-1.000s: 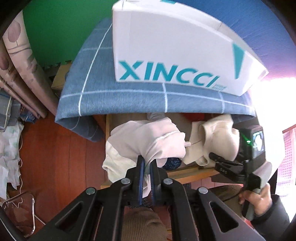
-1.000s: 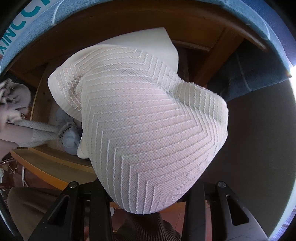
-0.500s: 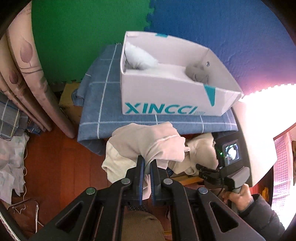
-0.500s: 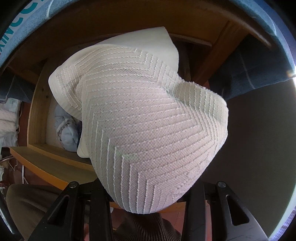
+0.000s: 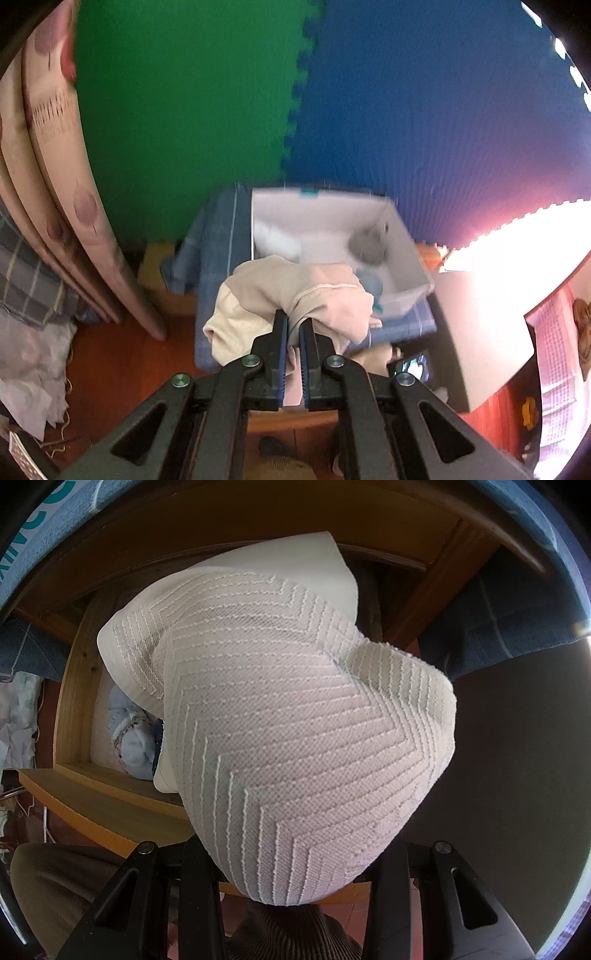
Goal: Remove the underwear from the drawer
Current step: 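Carry the grey cloth into the white box with the left gripper and release, then release the beige bra into the white box with the right gripper while the left gripper returns to the drawer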
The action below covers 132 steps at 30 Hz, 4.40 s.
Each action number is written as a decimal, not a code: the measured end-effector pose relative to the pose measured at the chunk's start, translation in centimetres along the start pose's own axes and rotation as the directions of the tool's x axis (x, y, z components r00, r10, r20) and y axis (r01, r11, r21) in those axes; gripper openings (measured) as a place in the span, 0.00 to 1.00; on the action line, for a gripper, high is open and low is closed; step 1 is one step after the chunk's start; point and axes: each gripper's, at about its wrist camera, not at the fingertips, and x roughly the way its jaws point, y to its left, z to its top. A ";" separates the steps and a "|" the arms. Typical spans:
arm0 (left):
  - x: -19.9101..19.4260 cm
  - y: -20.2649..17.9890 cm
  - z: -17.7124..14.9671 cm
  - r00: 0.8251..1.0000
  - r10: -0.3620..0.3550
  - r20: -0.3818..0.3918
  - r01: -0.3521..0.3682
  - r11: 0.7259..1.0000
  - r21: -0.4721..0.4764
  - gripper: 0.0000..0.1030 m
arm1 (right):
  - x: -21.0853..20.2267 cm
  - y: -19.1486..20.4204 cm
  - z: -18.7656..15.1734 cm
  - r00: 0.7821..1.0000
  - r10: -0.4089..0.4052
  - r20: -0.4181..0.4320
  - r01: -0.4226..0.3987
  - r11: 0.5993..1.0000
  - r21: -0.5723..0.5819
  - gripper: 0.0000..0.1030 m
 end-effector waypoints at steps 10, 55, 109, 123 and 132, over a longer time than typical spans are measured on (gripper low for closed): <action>1.0 -1.9 7.8 0.995 0.026 0.092 -0.028 0.999 0.021 0.05 | 0.2 -0.7 -0.2 1.000 0.030 0.000 -0.030 0.999 0.024 0.34; 14.3 -2.6 2.6 0.986 0.158 -0.059 -0.152 0.983 0.102 0.40 | 0.1 -0.3 -0.3 1.000 0.004 0.000 -0.004 1.000 0.015 0.35; 23.6 3.7 -24.1 0.932 0.264 -0.247 -0.287 0.956 -0.061 0.49 | -29.6 1.1 10.0 0.912 -0.022 0.408 0.028 1.000 -0.008 0.35; 23.9 4.1 -24.2 0.933 0.251 -0.260 -0.277 0.958 -0.071 0.49 | -19.3 2.9 17.2 0.973 -0.043 0.225 0.043 0.999 0.005 0.39; 24.3 4.4 -24.2 0.933 0.233 -0.274 -0.264 0.961 -0.084 0.49 | -18.1 4.3 17.9 0.975 -0.048 0.215 0.052 0.999 -0.012 0.58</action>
